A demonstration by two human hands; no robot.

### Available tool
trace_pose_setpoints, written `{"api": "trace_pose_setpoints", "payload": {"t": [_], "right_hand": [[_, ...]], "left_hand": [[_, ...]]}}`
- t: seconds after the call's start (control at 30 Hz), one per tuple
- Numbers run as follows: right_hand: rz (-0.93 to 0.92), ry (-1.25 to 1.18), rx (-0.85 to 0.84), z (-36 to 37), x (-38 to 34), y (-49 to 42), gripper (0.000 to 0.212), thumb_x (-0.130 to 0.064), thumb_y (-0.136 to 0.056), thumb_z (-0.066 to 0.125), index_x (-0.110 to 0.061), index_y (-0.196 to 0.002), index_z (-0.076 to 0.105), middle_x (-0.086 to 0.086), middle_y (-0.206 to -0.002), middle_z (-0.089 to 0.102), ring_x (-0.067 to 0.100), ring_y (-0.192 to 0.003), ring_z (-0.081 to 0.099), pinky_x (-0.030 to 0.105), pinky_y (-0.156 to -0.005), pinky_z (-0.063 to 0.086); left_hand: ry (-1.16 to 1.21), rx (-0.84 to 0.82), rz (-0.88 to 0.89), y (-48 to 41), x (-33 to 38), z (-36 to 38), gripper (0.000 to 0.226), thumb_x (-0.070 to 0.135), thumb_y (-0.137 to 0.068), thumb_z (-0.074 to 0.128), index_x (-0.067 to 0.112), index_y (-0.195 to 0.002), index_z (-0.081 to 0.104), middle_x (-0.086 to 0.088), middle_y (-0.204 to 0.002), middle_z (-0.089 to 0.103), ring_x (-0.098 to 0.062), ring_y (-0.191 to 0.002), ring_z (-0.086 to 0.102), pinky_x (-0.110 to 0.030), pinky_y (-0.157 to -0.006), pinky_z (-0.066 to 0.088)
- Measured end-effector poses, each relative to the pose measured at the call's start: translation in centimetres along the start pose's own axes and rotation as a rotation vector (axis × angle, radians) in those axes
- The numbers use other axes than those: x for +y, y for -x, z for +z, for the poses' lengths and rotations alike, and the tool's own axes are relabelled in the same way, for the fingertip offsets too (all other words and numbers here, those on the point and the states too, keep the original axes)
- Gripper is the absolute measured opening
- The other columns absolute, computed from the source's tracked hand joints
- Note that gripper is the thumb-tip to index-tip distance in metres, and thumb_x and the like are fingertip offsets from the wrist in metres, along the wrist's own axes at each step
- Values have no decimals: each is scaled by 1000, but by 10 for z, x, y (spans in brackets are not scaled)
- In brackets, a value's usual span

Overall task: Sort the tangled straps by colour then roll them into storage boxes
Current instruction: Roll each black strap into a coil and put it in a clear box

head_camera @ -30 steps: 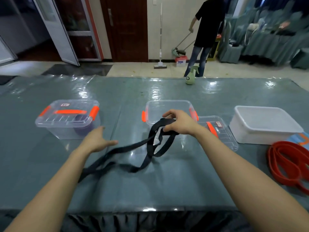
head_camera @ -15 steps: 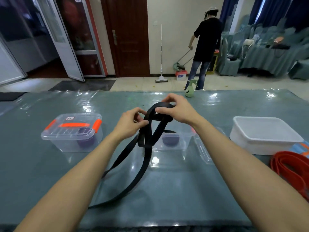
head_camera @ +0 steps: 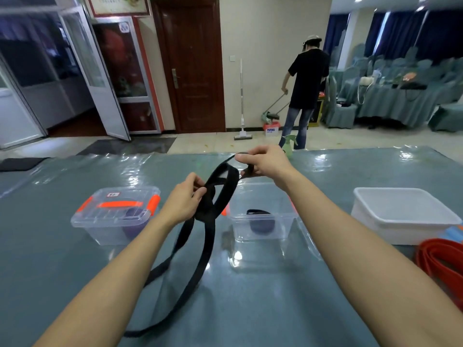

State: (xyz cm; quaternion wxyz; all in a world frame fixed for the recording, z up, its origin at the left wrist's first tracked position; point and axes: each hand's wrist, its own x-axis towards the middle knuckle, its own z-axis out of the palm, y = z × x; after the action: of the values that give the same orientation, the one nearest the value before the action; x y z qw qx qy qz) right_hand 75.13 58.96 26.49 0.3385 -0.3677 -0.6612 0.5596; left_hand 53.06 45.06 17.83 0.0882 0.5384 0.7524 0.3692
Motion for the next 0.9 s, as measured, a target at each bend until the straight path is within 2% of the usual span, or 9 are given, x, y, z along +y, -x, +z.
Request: {"api": "trace_pose_setpoints", "payload": {"t": [0.1, 0.2, 0.27, 0.37, 0.47, 0.57, 0.7, 0.8, 0.9], "right_hand": [[2, -19, 12, 7, -8, -6, 42, -16, -87, 92, 8, -114, 70, 22, -111, 75, 37, -81, 83, 49, -79, 69], [-135, -27, 16, 15, -18, -10, 31, -8, -88, 90, 4, -110, 72, 16, -104, 75, 31, -81, 83, 52, -84, 67], [-245, 52, -5, 18, -26, -14, 17, -10, -90, 88, -6, -102, 75, 6, -92, 74, 19, -78, 82, 47, -88, 67], [-341, 338, -128, 19, -36, -16, 17, -21, -92, 87, -13, -104, 79, 7, -94, 80, 21, -88, 80, 44, -88, 64], [-373, 280, -133, 18, -45, -18, 18, -24, -96, 83, -14, -111, 79, 11, -100, 82, 27, -95, 81, 48, -94, 64], [-414, 254, -148, 17, -61, -18, 15, -30, -96, 83, -22, -108, 80, 7, -101, 82, 19, -97, 80, 38, -90, 64], [-498, 332, -104, 3, -90, -21, 13, -42, -94, 83, -33, -104, 81, -18, -90, 78, -5, -79, 66, 12, -75, 50], [-501, 428, -93, -9, -111, -26, 14, -48, -97, 78, -38, -106, 79, -14, -96, 78, 7, -87, 71, 27, -82, 56], [-457, 332, -60, -21, -127, -34, 16, -36, -102, 76, -25, -113, 79, 6, -108, 77, 29, -99, 78, 37, -84, 65]], "left_hand": [[346, 7, -165, 9, -20, -4, 10, 19, -111, 64, 12, -115, 59, -21, -120, 74, -37, -118, 70, -55, -106, 57], [306, -43, -155, 16, -41, -7, 23, 14, -109, 66, 16, -131, 63, -6, -137, 70, -24, -135, 64, -48, -122, 47], [275, -8, -146, 17, -49, -8, 32, 7, -108, 65, 13, -139, 61, -4, -140, 68, -21, -134, 63, -47, -123, 46], [382, 9, -111, 13, -43, -13, 39, 17, -103, 76, 19, -140, 62, -1, -139, 70, -13, -133, 65, -41, -120, 50], [445, -48, -25, 1, -16, -21, 56, 35, -99, 81, 27, -149, 58, 8, -147, 66, -2, -141, 58, -31, -118, 47], [485, -182, 63, -16, 15, -28, 57, 28, -103, 77, 29, -155, 55, 11, -154, 63, -1, -147, 53, -31, -120, 44], [721, -318, 62, -34, 51, -32, 38, 11, -116, 46, 19, -150, 58, -9, -131, 79, -23, -126, 75, -34, -112, 57], [933, -279, -12, -45, 73, -34, 40, 19, -115, 39, 12, -147, 63, -8, -93, 72, -23, -82, 72, -40, -87, 63], [962, -127, -22, -60, 87, -49, 44, 45, -116, 44, 15, -133, 71, 2, -74, 46, -11, -59, 41, -28, -57, 36]]}}
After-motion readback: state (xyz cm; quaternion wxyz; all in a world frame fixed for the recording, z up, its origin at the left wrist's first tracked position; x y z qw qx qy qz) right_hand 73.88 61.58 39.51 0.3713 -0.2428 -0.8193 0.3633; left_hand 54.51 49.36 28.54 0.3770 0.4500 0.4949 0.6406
